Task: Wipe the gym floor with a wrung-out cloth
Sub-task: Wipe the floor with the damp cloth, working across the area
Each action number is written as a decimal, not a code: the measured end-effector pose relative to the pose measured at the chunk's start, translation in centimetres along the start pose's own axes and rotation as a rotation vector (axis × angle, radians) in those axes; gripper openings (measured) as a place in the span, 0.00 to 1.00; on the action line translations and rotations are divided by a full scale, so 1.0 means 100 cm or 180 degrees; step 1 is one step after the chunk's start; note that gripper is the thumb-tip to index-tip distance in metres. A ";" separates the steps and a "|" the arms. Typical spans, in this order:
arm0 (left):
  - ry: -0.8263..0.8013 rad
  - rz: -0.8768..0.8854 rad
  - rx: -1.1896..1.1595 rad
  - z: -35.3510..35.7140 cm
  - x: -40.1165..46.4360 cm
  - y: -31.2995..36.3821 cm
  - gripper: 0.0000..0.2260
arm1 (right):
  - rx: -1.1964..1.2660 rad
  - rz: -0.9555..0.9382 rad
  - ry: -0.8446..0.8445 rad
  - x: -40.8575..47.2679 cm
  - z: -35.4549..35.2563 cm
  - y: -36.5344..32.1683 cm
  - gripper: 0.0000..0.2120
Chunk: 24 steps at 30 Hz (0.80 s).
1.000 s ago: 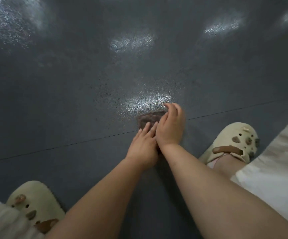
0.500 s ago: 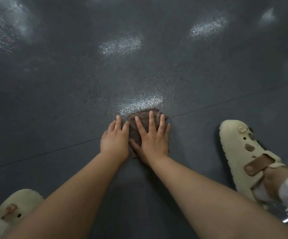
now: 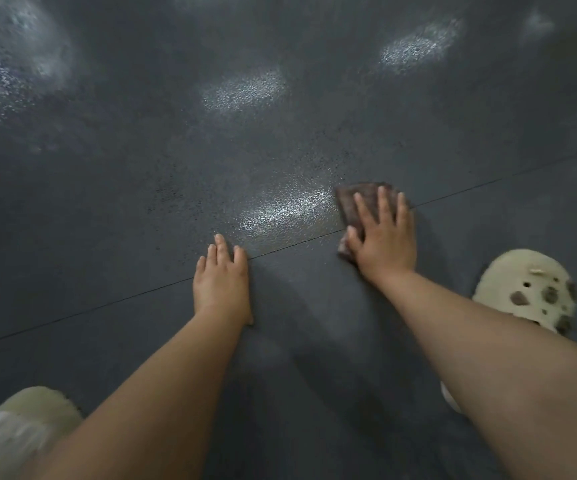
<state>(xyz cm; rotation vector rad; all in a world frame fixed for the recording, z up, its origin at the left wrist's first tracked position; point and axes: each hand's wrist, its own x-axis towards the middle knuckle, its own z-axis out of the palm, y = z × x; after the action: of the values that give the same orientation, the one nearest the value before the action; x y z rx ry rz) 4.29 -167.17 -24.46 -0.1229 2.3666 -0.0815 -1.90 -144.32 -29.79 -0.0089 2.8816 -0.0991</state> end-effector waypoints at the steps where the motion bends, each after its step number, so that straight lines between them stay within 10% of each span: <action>1: 0.0014 0.0004 0.0047 0.000 0.000 0.000 0.52 | -0.0035 0.0243 0.0028 0.005 -0.002 0.009 0.30; 6: 0.0079 -0.0016 0.0191 0.000 -0.001 0.002 0.52 | 0.0266 0.0588 0.0066 -0.001 0.007 -0.013 0.29; 17: 0.0086 -0.0061 0.0288 0.001 0.001 0.002 0.50 | -0.0071 -0.1540 -0.0139 -0.068 0.028 -0.076 0.28; 24: 0.0057 -0.0038 0.0315 0.001 0.001 0.003 0.50 | -0.0050 0.0538 0.0071 -0.006 -0.001 0.050 0.29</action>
<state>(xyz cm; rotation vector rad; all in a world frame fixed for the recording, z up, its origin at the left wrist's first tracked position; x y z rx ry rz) 4.21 -166.91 -24.63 -0.0891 2.3748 -0.2058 -1.37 -139.28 -29.93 0.2335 2.8910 -0.0450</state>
